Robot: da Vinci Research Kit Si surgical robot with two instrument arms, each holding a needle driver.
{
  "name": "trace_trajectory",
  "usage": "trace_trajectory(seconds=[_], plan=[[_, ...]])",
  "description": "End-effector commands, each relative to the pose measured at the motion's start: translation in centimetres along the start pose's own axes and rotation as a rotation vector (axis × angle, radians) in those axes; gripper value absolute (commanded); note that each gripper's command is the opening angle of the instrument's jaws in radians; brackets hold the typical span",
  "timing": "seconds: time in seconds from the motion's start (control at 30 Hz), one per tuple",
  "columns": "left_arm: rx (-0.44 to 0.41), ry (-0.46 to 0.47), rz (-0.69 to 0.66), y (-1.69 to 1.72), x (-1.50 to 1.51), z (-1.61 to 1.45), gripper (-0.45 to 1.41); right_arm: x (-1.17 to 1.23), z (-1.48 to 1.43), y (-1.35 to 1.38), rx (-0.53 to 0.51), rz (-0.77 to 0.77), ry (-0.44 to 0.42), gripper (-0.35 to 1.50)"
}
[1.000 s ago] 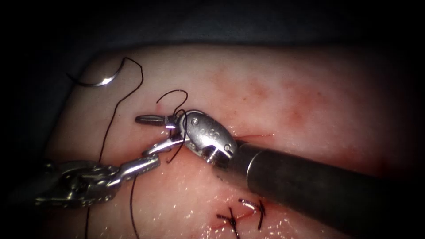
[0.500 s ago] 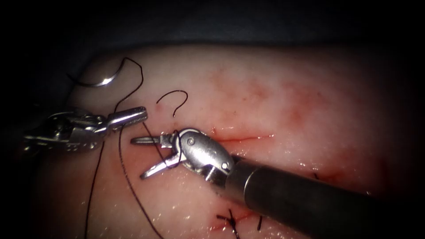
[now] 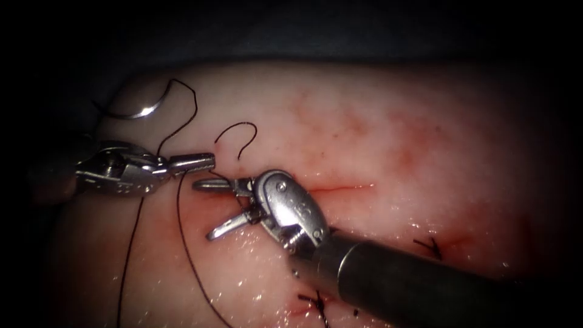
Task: Wound Closure
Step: Wrap the suture twice around the right tool, then grab the tail end of the suture with the right hand.
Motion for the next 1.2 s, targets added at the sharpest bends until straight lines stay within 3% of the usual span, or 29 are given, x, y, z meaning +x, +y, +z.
trace_trajectory(seconds=[0.03,0.1,0.2,0.27,0.53,0.57,0.63,0.73,0.9,1.07,1.2], plan=[[0.005,0.000,-0.003,0.06,-0.06,0.09,-0.45,0.01,0.05,0.12,-0.019,0.019,0.036,0.64],[0.006,-0.001,-0.008,0.14,-0.06,0.09,-0.45,0.03,0.00,0.16,-0.076,0.031,0.055,0.56],[0.008,-0.003,-0.009,0.25,-0.06,0.09,-0.45,0.05,-0.08,0.19,-0.180,0.038,0.061,0.57],[0.007,-0.010,-0.006,0.32,-0.01,0.08,-0.45,0.09,-0.14,0.19,-0.318,0.036,0.045,0.57],[0.029,-0.066,0.010,0.45,0.21,0.09,-0.45,0.21,-0.13,0.11,-0.561,-0.036,0.001,0.54],[0.034,-0.082,0.012,0.46,0.28,0.11,-0.45,0.22,-0.10,0.11,-0.594,-0.048,-0.017,0.61],[0.044,-0.099,0.012,0.46,0.34,0.14,-0.45,0.23,-0.06,0.11,-0.625,-0.058,-0.034,0.77],[0.047,-0.132,0.044,0.46,0.42,0.21,-0.45,0.25,-0.03,0.13,-0.668,-0.076,-0.055,0.82],[0.050,-0.162,0.079,0.50,0.53,0.27,-0.45,0.33,-0.03,0.26,-0.766,-0.175,-0.137,0.84],[0.050,-0.178,0.089,0.47,0.59,0.30,-0.45,0.24,0.06,0.31,-0.826,-0.196,-0.276,0.86],[0.049,-0.179,0.093,0.45,0.59,0.30,-0.45,0.13,0.02,0.40,-0.861,-0.082,-0.287,0.86]])
